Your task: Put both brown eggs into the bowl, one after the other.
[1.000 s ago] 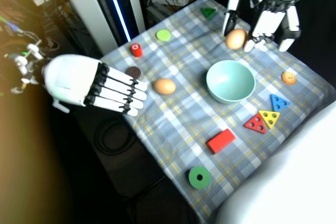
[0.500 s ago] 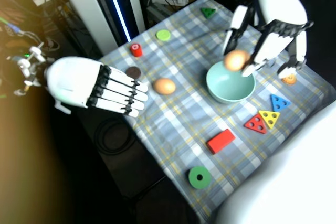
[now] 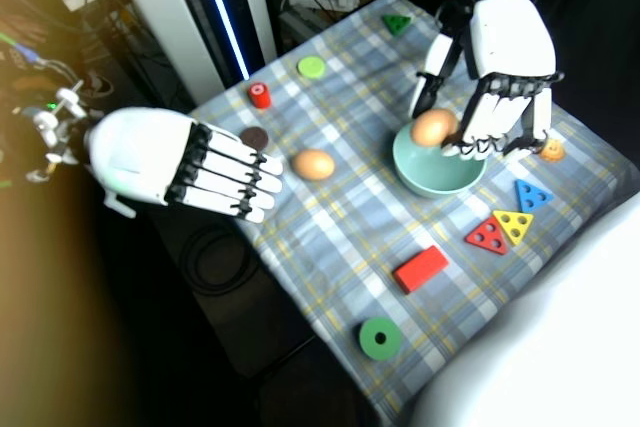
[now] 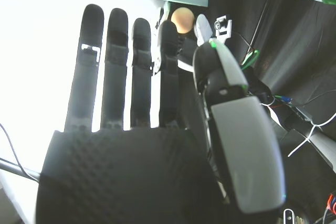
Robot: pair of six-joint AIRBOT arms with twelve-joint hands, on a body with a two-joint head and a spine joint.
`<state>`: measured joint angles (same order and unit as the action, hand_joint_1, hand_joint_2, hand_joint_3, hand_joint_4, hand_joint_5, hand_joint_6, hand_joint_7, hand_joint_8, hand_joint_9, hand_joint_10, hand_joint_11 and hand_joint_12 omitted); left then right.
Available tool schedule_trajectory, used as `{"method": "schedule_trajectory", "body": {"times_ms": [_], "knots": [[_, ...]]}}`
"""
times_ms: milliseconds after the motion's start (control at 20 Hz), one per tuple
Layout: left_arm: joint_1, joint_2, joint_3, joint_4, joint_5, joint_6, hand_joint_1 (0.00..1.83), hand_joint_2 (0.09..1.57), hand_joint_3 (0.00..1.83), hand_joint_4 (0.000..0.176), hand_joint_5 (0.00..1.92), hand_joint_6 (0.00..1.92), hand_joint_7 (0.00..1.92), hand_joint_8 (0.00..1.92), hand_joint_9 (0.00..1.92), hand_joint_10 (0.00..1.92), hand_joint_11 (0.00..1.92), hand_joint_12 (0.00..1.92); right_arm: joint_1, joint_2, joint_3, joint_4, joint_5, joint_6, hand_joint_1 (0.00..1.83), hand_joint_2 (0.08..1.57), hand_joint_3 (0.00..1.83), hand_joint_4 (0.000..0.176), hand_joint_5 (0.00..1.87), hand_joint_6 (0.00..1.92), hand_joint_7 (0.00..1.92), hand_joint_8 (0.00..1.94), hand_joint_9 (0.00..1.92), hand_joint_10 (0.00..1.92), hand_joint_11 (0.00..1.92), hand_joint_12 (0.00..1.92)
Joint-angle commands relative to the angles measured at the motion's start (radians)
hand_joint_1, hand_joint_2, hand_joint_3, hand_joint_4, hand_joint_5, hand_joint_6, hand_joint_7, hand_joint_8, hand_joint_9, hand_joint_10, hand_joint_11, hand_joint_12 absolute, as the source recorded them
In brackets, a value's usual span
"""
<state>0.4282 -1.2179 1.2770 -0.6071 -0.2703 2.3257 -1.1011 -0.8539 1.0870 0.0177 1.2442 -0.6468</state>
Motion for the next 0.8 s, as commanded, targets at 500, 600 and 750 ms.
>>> {"method": "schedule_trajectory", "body": {"times_ms": [500,600,750], "knots": [[0.005,0.008,-0.01,0.005,-0.105,-0.005,0.74,1.13,0.0,0.063,0.59,0.0,0.65,0.0,0.63,0.0,0.04,1.07,0.007,0.0,0.004,0.024,0.117,0.015,0.84,1.34,0.0,0.0,0.66,0.0,0.68,0.0,0.69,0.01,0.47,0.63],[0.014,0.017,-0.022,0.006,-0.115,-0.005,0.76,1.08,0.0,0.083,0.54,0.0,0.62,0.0,0.61,0.01,0.03,1.06,0.007,0.0,0.004,0.024,0.117,0.015,0.8,1.34,0.0,0.0,0.66,0.0,0.68,0.0,0.69,0.0,0.46,0.64],[0.029,0.04,-0.054,0.002,-0.153,-0.005,0.78,1.01,0.0,0.118,0.5,0.0,0.54,0.0,0.61,0.0,0.02,1.01,0.007,0.0,0.003,0.024,0.117,0.015,0.81,1.34,0.0,0.0,0.66,0.0,0.68,0.0,0.68,0.0,0.45,0.66]]}}
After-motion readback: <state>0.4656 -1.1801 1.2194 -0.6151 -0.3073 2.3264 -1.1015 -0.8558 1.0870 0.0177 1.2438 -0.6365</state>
